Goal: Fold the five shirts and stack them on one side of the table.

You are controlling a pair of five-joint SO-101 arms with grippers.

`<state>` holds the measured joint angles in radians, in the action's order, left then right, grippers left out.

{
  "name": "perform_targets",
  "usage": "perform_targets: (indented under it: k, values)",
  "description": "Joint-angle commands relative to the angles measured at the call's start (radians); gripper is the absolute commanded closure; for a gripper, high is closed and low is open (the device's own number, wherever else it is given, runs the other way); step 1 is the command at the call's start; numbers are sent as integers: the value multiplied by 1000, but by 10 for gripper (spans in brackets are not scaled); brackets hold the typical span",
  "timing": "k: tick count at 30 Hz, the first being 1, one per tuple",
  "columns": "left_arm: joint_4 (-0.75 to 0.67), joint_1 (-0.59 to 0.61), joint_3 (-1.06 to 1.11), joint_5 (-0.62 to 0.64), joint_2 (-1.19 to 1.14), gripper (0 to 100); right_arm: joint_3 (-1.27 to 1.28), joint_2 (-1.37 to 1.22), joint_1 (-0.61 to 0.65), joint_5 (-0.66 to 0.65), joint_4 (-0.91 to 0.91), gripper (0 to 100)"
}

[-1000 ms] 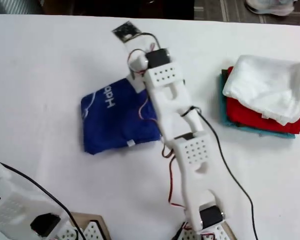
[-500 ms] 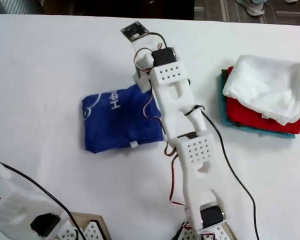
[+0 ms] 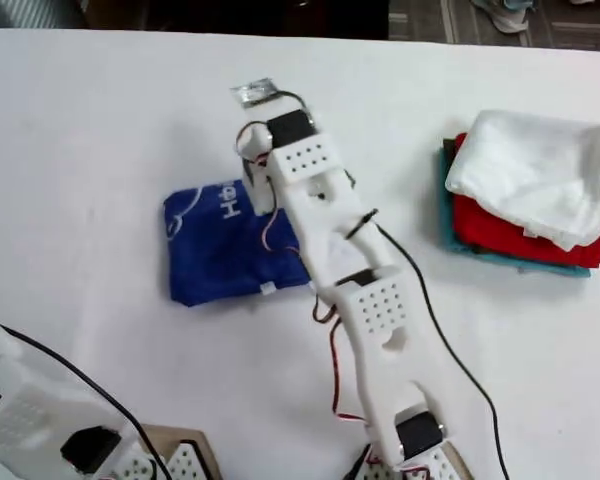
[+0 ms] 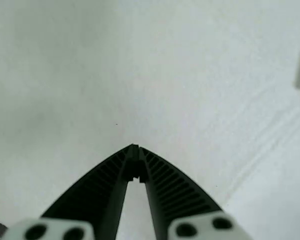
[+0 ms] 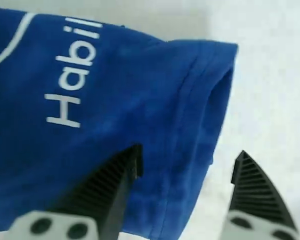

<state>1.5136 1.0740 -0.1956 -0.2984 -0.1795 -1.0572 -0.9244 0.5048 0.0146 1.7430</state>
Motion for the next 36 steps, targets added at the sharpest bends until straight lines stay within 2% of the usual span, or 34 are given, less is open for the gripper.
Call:
perform_targets:
  k: [1,7,18,20,23,25,32,36]
  values:
    - [-12,-11,-5,5,51,972,6,-8,-15,31,4,713]
    - [-12,-14,-7,6,51,972,2,-127,-13,66,10,713]
    - [-12,-14,-12,6,51,972,6,-189,-4,64,12,717]
    - [-12,-14,-12,6,51,972,9,-203,-5,57,13,759]
    - [-12,-11,-12,6,54,972,12,-217,-10,35,19,913]
    - [-12,-11,-13,6,54,972,12,-217,-15,29,19,966]
    - [-12,-9,-13,6,54,972,5,-211,-18,29,19,906]
    - [-12,-9,-13,6,54,972,12,-211,-25,32,21,767]
